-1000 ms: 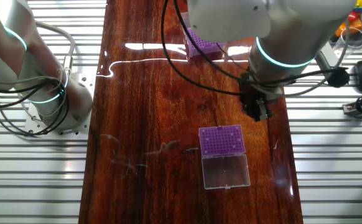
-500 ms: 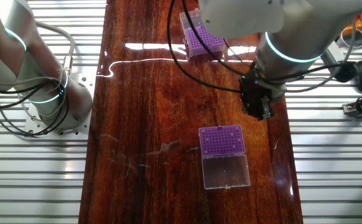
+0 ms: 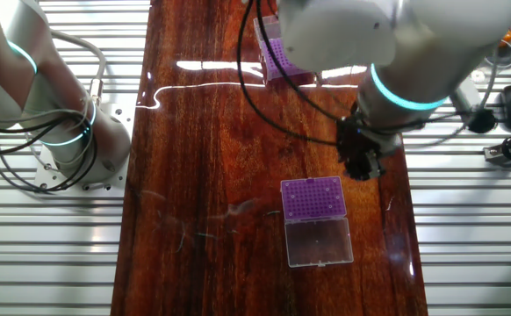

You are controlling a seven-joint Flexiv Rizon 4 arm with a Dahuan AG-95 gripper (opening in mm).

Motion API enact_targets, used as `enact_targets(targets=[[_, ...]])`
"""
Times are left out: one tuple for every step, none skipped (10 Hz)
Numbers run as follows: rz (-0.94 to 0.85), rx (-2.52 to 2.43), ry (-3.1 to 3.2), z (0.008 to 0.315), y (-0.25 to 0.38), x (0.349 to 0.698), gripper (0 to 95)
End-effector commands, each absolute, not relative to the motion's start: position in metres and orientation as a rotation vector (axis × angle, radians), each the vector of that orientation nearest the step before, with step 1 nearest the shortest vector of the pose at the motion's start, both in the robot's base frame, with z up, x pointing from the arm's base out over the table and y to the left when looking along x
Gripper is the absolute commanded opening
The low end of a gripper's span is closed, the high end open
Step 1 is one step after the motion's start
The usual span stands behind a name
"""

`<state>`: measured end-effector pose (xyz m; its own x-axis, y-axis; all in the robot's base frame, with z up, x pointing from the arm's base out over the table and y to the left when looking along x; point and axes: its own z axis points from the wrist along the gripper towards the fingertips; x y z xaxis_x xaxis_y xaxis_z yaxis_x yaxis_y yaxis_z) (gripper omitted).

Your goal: Transfer all small pipette tips from one holder to another

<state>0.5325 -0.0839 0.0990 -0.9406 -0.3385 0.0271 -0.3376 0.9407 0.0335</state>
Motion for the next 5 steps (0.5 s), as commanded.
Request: enact_targets(targets=[[-0.045, 0.537, -3.062, 0.096, -0.084, 0.531, 19.0], [-0.044, 0.535, -3.062, 0.092, -0.085, 0.531, 19.0], [-0.041, 0.532, -3.064, 0.087, -0.086, 0.53, 19.0], [-0.039, 0.529, -3.064, 0.083, -0.086, 0.529, 19.0], [-0.036, 0.526, -3.066, 0.08, -0.087, 0.528, 19.0]])
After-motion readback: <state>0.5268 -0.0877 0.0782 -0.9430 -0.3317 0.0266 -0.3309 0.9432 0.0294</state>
